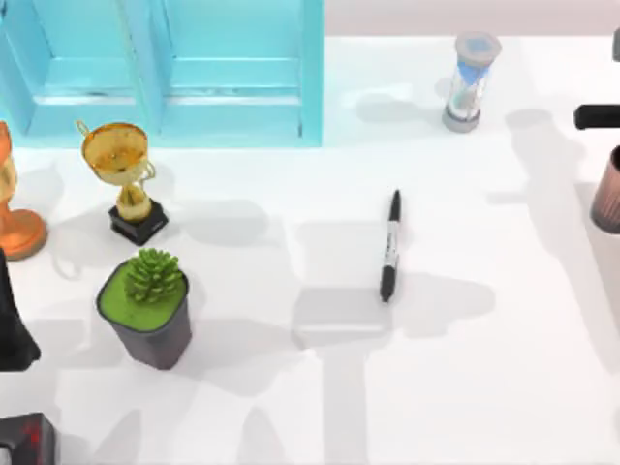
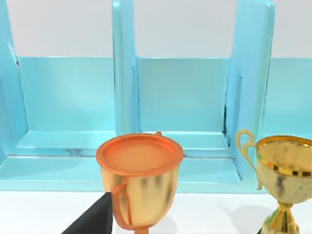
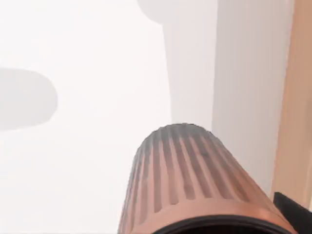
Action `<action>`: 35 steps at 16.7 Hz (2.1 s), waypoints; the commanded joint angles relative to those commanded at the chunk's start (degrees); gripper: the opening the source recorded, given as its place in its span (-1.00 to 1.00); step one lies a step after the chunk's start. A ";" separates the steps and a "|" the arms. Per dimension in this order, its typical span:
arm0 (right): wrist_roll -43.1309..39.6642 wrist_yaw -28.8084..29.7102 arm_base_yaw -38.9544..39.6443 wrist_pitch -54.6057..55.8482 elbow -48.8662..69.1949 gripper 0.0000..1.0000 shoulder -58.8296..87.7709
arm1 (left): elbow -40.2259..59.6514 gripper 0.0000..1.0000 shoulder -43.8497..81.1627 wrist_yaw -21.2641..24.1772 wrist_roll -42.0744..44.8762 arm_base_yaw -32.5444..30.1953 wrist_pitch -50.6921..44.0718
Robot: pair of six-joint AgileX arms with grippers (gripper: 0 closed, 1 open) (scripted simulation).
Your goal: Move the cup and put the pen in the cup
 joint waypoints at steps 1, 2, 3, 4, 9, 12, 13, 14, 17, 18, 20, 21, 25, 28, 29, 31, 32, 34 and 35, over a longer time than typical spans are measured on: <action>1.94 0.34 2.07 1.13 -0.33 -1.00 1.00 | 0.00 1.00 0.00 0.00 0.00 0.00 0.00; 4.30 0.65 4.55 2.73 -0.64 -1.00 1.80 | 0.00 1.00 0.00 0.00 0.00 0.00 0.00; 7.08 0.93 7.36 4.79 -0.90 -1.00 2.66 | 0.00 1.00 0.00 0.00 0.00 0.00 0.00; 9.64 1.18 9.88 7.02 -1.03 -1.00 3.71 | 0.00 1.00 0.00 0.00 0.00 0.00 0.00; 14.83 2.30 15.03 11.40 -1.99 -1.00 6.82 | 0.00 1.00 0.00 0.00 0.00 0.00 0.00; 14.89 2.04 14.82 11.26 -1.88 -1.00 6.72 | 0.00 1.00 0.00 0.00 0.00 0.00 0.00; 14.86 2.08 14.88 11.45 -2.07 -1.00 6.86 | 0.00 1.00 0.00 0.00 0.00 0.00 0.00; 14.88 2.16 14.97 12.22 -2.79 -1.00 7.17 | 0.00 1.00 0.00 0.00 0.00 0.00 0.00; 15.12 2.22 15.14 17.22 -5.72 -1.00 8.11 | 0.00 1.00 0.00 0.00 0.00 0.00 0.00; 15.20 2.24 15.19 18.91 -6.94 -1.00 8.50 | 0.00 1.00 0.00 0.00 0.00 0.00 0.00; 15.27 2.33 15.40 20.48 -8.49 -1.00 9.39 | 0.00 1.00 0.00 0.00 0.00 0.00 0.00; 15.27 2.34 15.43 20.52 -8.53 -1.00 9.43 | 0.00 1.00 0.00 0.00 0.00 0.00 0.00; 15.27 2.34 15.43 20.52 -8.53 -0.70 9.43 | 0.00 1.00 0.00 0.00 0.00 0.00 0.00; 15.27 2.34 15.43 20.52 -8.53 -0.25 9.43 | 0.00 1.00 0.00 0.00 0.00 0.00 0.00; 15.27 2.34 15.43 20.52 -8.53 -0.10 9.43 | 0.00 1.00 0.00 0.00 0.00 0.00 0.00; 15.27 2.34 15.43 20.52 -8.53 0.21 9.43 | 0.00 1.00 0.00 0.00 0.00 0.00 0.00; 15.27 2.34 15.43 20.52 -8.53 0.36 9.43 | 0.00 1.00 0.00 0.00 0.00 0.00 0.00; 15.27 2.34 15.43 20.52 -8.53 0.66 9.43 | 0.00 1.00 0.00 0.00 0.00 0.00 0.00; 15.27 2.34 15.43 20.52 -8.53 0.81 9.43 | 0.00 1.00 0.00 0.00 0.00 0.00 0.00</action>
